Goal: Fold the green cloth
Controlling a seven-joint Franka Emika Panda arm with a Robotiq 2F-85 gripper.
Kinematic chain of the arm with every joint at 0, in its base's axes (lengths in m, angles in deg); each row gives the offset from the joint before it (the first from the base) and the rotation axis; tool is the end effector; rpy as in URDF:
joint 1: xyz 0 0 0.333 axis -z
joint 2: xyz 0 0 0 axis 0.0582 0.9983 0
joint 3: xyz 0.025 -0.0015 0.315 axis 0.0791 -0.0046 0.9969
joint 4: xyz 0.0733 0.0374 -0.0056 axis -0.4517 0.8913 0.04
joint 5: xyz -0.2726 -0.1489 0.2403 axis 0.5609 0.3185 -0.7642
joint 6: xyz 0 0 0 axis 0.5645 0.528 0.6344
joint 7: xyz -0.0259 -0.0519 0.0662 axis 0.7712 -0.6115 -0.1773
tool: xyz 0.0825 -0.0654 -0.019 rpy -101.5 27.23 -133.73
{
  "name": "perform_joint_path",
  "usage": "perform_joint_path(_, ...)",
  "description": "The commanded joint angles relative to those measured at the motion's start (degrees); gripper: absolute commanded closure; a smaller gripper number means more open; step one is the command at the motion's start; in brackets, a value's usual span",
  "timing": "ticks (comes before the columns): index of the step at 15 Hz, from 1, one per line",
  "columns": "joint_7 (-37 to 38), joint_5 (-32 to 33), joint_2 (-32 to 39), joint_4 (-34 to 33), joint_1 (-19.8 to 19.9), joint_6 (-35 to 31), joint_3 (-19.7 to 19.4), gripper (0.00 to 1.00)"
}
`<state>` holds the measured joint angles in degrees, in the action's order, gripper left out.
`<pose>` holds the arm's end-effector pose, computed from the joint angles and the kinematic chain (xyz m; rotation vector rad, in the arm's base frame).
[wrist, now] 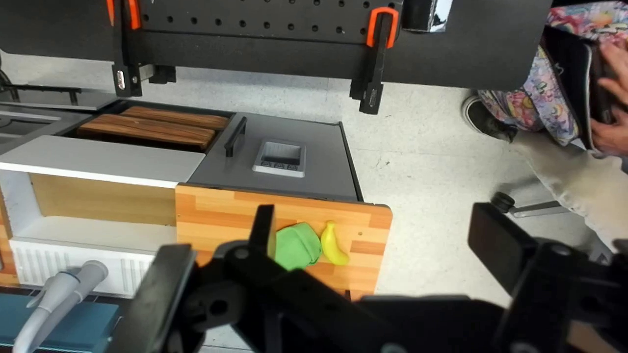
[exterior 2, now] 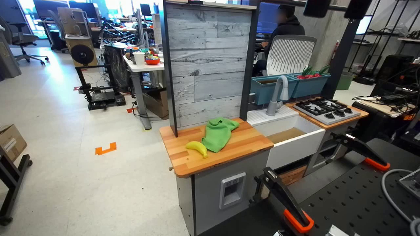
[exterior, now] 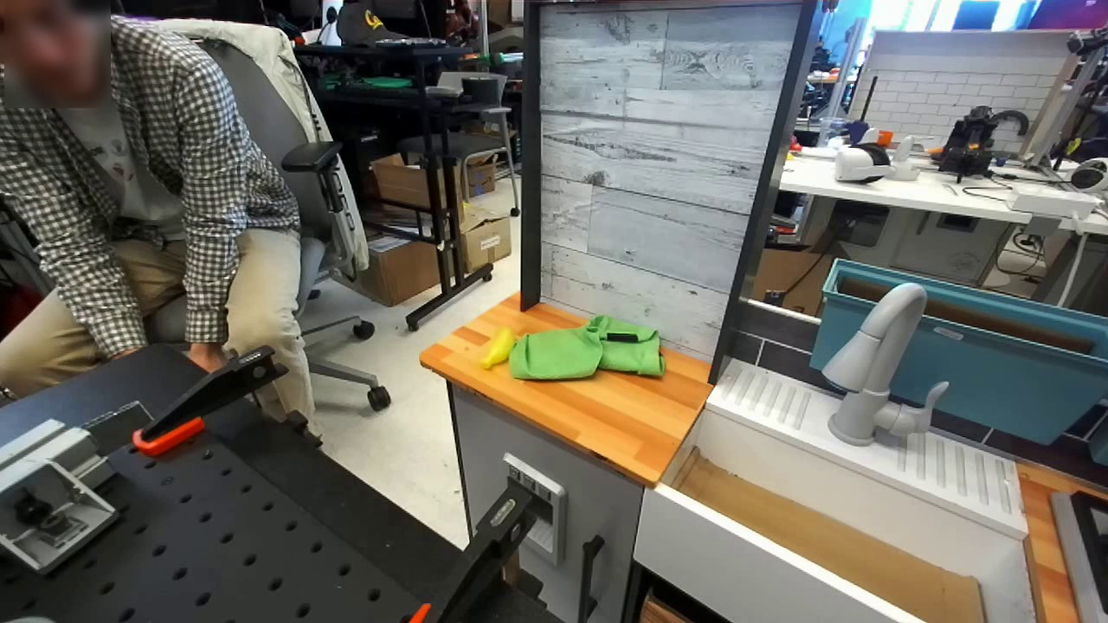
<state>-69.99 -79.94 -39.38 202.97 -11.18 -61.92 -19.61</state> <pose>0.3335 0.1080 0.3919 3.1010 0.1898 0.1643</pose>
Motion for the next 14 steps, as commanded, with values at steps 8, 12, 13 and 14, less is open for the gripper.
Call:
perform_joint_path(8, -0.33, 0.57, 26.70, -11.07, 3.53, -18.76, -3.73, 0.00)
perform_joint_path(12, 0.62, 1.60, 37.49, -18.83, 5.41, -19.64, -5.69, 0.00)
perform_joint_path(13, 0.78, 1.41, 40.19, -20.91, 5.63, -19.91, -6.23, 0.00)
perform_joint_path(14, 0.61, 0.91, 42.65, -22.98, 5.71, -20.05, -6.75, 0.00)
